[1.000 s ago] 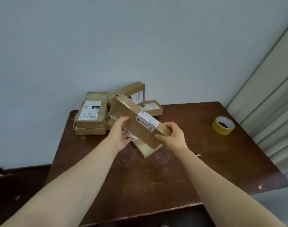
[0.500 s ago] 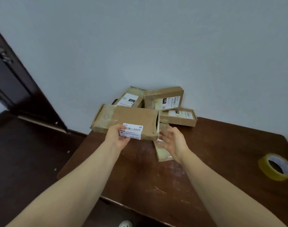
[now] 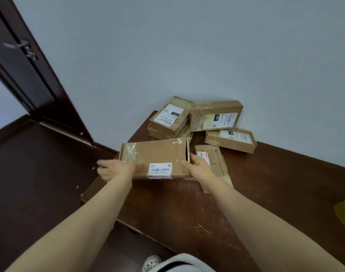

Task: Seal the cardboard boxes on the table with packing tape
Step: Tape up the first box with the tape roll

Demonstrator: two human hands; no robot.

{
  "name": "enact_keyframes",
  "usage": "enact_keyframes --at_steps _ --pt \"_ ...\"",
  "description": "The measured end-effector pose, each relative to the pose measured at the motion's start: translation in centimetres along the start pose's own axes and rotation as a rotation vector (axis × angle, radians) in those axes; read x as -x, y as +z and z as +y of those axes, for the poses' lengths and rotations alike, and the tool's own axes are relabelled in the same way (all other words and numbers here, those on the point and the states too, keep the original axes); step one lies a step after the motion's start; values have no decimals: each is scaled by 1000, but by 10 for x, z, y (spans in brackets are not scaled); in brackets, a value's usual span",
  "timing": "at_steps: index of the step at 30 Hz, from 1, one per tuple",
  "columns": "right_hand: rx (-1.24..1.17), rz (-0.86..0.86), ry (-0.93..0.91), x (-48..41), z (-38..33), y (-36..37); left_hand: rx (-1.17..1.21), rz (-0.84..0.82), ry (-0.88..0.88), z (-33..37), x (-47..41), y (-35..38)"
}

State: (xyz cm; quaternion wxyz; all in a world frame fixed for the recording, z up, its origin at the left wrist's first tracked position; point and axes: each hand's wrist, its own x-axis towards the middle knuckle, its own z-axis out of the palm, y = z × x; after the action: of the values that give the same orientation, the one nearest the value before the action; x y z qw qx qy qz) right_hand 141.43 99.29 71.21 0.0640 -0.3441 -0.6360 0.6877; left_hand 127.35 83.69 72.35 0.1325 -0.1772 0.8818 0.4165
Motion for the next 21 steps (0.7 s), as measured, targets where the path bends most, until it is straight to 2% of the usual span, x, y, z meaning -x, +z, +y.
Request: enact_keyframes --at_steps 1,2,4,6,8,11,15,18,21 --pt "31 -20 26 0 5 3 -53 34 180 -5 -3 1" --pt "79 -35 41 0 9 6 -104 -18 366 -9 -4 5" --pt "167 -49 62 0 19 11 -274 -255 644 -18 -1 13" --pt "182 -57 99 1 29 14 -447 -452 774 -26 1 25" --pt "163 -60 118 2 37 15 -557 -537 817 -32 3 36" --pt "146 -29 129 4 49 12 -726 -544 864 -39 2 50" --pt "304 65 34 7 67 3 -877 -552 892 -38 0 61" --pt "420 104 8 7 73 4 -918 -652 959 -40 1 72" --pt "581 127 18 7 83 1 -860 -753 983 -41 4 81"
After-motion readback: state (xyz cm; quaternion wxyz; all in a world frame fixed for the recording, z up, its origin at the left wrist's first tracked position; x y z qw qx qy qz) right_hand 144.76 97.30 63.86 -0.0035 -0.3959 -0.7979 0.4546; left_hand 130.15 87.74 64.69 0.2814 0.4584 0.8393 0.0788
